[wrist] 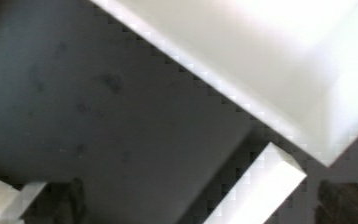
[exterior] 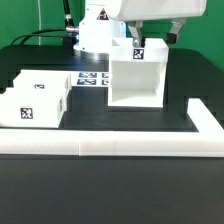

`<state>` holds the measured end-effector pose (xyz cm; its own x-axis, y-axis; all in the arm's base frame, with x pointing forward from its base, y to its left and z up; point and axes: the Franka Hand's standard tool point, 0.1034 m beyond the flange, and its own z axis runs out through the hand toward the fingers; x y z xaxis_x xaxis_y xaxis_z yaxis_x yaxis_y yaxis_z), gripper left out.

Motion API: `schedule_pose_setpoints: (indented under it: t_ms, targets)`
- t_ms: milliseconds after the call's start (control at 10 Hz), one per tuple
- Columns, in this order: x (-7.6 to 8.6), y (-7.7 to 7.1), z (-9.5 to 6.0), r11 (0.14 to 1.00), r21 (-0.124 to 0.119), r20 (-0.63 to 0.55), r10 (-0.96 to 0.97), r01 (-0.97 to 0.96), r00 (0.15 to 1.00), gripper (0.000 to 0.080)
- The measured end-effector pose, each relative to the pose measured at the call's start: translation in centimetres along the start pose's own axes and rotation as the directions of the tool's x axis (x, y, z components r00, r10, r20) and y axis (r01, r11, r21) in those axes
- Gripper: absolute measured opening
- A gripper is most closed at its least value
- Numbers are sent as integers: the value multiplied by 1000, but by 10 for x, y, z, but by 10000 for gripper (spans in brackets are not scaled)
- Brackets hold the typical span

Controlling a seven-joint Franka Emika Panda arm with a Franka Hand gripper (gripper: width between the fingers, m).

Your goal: Assemble drawer

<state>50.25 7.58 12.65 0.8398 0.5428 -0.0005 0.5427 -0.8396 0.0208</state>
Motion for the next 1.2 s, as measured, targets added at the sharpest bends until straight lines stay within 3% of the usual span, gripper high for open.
schedule_pose_setpoints:
  t_ms: [200, 400, 600, 1000, 1200]
  targets:
    - [-1, -1, 0, 1000, 0, 1, 4, -4, 1000, 650]
    - [-16, -23, -3, 972, -7, 13, 237, -237, 972, 650]
    - [-23, -41, -3, 948, -7, 30, 319, -318, 947, 650]
    - [-28, -42, 0, 942, 3, 37, 335, -336, 941, 650]
    - [-35, -52, 5, 893, 14, 48, 448, -449, 893, 650]
